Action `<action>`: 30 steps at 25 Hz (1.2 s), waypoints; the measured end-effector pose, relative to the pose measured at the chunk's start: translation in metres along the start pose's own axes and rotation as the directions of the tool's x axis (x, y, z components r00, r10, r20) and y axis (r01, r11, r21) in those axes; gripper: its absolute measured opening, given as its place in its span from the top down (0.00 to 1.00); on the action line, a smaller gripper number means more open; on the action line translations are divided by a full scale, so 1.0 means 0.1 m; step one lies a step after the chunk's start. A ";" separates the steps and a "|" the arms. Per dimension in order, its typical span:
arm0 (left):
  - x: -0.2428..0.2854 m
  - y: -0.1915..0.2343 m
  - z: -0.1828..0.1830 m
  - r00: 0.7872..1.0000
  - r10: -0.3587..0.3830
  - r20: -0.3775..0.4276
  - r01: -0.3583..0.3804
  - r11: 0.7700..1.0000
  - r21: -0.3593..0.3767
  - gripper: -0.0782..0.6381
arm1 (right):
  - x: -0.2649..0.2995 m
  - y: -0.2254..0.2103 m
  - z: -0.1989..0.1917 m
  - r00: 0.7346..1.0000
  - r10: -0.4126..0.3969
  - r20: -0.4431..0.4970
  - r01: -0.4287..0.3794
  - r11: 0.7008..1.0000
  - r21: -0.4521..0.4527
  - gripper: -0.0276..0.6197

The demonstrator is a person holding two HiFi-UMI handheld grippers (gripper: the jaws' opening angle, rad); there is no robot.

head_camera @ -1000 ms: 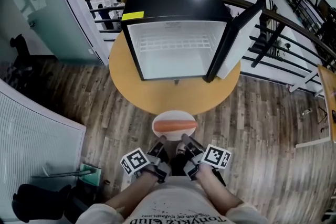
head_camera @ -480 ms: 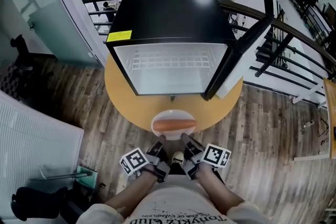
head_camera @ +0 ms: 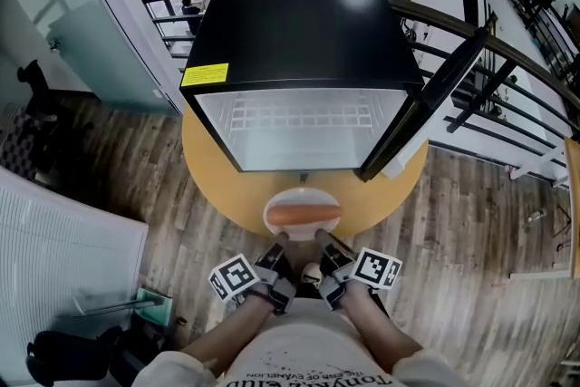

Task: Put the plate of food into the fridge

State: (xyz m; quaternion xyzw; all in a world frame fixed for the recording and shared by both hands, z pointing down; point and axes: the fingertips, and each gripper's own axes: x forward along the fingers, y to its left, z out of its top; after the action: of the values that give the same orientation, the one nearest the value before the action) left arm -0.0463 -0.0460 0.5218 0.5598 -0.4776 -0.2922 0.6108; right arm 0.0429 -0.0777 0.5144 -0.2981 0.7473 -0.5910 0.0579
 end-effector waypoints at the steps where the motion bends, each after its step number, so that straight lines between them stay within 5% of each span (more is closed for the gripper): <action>1: 0.00 -0.01 0.03 1.000 0.001 -0.006 -0.001 1.000 0.001 0.84 | 0.02 0.02 0.00 1.000 -0.003 0.006 0.003 1.000 0.002 0.87; 30: 1.16 0.32 0.88 1.000 0.010 -0.008 -0.010 1.000 -0.005 0.84 | 1.12 -0.51 0.75 0.997 -0.037 0.072 0.036 0.999 0.019 0.87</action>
State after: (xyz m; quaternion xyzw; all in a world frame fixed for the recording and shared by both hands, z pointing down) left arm -0.0887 -0.1787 0.5755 0.5568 -0.4774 -0.2883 0.6156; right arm 0.0038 -0.2050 0.5690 -0.3323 0.7340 -0.5873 0.0766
